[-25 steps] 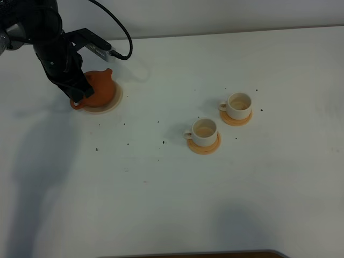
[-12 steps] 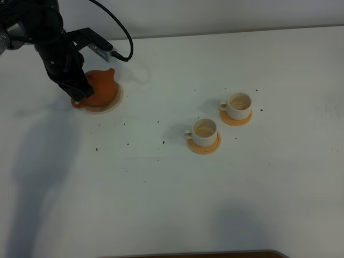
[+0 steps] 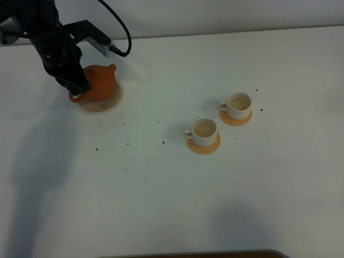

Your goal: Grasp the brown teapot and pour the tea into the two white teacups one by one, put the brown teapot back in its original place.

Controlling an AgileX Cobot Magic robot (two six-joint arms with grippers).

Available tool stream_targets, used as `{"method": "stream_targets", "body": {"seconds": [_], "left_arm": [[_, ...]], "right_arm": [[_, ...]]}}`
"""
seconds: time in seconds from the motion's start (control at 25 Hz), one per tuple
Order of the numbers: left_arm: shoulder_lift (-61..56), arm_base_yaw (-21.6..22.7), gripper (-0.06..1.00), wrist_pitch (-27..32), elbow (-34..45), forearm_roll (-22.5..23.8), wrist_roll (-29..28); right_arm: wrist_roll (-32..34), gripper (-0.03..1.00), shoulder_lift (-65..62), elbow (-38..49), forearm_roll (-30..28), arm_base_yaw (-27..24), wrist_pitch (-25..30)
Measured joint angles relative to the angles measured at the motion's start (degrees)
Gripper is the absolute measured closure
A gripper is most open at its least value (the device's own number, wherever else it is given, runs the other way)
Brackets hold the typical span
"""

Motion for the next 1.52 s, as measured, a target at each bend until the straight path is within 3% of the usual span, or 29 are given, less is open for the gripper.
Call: {"method": "stream_targets", "body": {"seconds": [0.4,0.68,1.16,1.52], "left_arm": [[-2.8,-4.3,0.8,-5.1,0.0,-8.9,21.0],[-2.9,-10.6,0.8,-13.3,0.0,-9.0,27.7],[1.9,-17.7,0.8,-25.3,0.0,-8.3,35.0],[3.5,-21.6,0.8,-31.0,0.0,-0.1,35.2]], "right_arm": [[0.0,0.73,0.0,0.0,0.0,0.0,0.0],[0.0,0.73,0.0,0.0,0.0,0.0,0.0],[0.0,0.73,0.0,0.0,0.0,0.0,0.0],[0.0,0.73,0.0,0.0,0.0,0.0,0.0]]}}
